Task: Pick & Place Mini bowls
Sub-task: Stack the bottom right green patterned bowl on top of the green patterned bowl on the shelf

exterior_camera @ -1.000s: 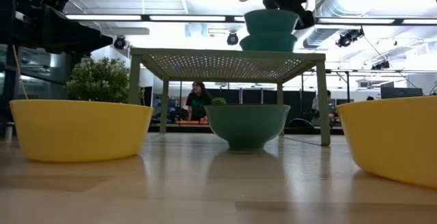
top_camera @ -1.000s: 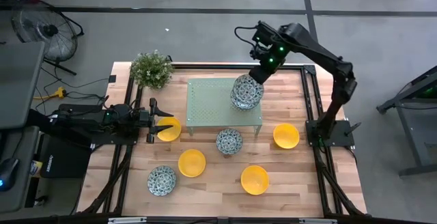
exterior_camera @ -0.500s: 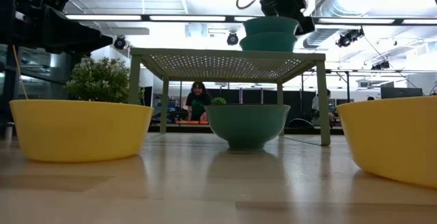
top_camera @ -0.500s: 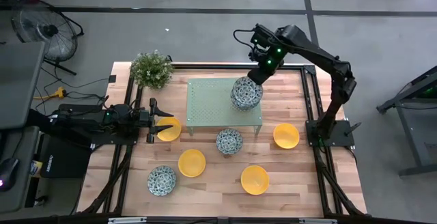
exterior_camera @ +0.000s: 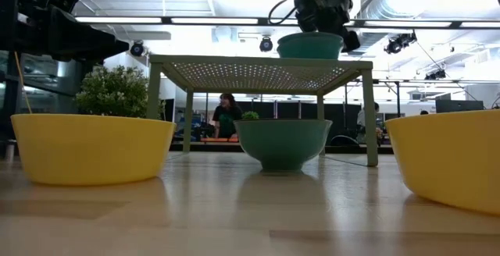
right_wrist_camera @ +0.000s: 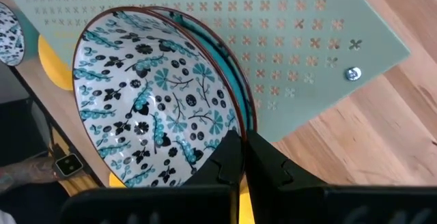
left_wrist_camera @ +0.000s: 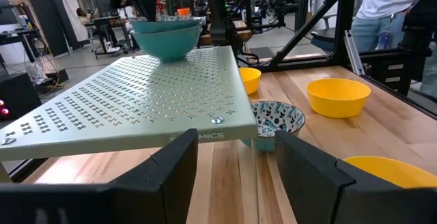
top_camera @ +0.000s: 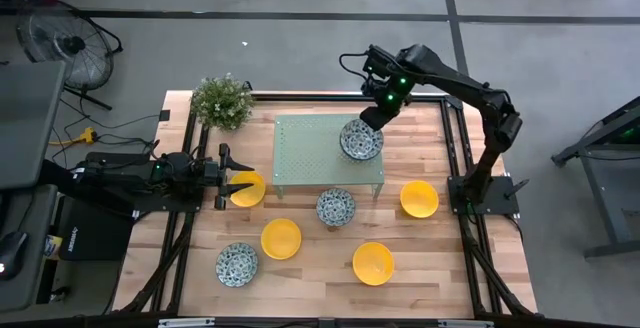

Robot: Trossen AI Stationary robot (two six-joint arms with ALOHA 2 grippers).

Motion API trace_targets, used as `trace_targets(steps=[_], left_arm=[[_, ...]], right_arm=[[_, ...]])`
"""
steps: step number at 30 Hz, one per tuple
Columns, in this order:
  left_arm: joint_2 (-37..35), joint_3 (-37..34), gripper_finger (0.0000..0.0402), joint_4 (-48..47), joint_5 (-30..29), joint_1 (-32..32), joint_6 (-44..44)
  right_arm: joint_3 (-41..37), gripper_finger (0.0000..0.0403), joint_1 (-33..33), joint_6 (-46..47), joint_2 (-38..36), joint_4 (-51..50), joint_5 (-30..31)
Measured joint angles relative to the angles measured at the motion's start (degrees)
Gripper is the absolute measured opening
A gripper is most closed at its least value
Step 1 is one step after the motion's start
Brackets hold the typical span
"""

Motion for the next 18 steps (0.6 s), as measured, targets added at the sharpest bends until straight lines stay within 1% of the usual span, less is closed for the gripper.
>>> trace_targets(steps=[11, 14, 18], left_arm=[[0.0, 0.0, 0.0191, 0.0, 0.0, 0.0, 0.0], [0.0, 0.0, 0.0191, 0.0, 0.0, 0.0, 0.0], [0.0, 0.0, 0.0191, 0.0, 0.0, 0.0, 0.0]], right_arm=[[-0.4, 0.0003, 0.0, -0.2, -0.1, 1.0, -0.1], [-0.4, 0.0017, 0.0, -0.2, -0.1, 1.7, 0.0], [-0.4, 0.0051, 0.0, -0.2, -0.1, 2.3, 0.2]])
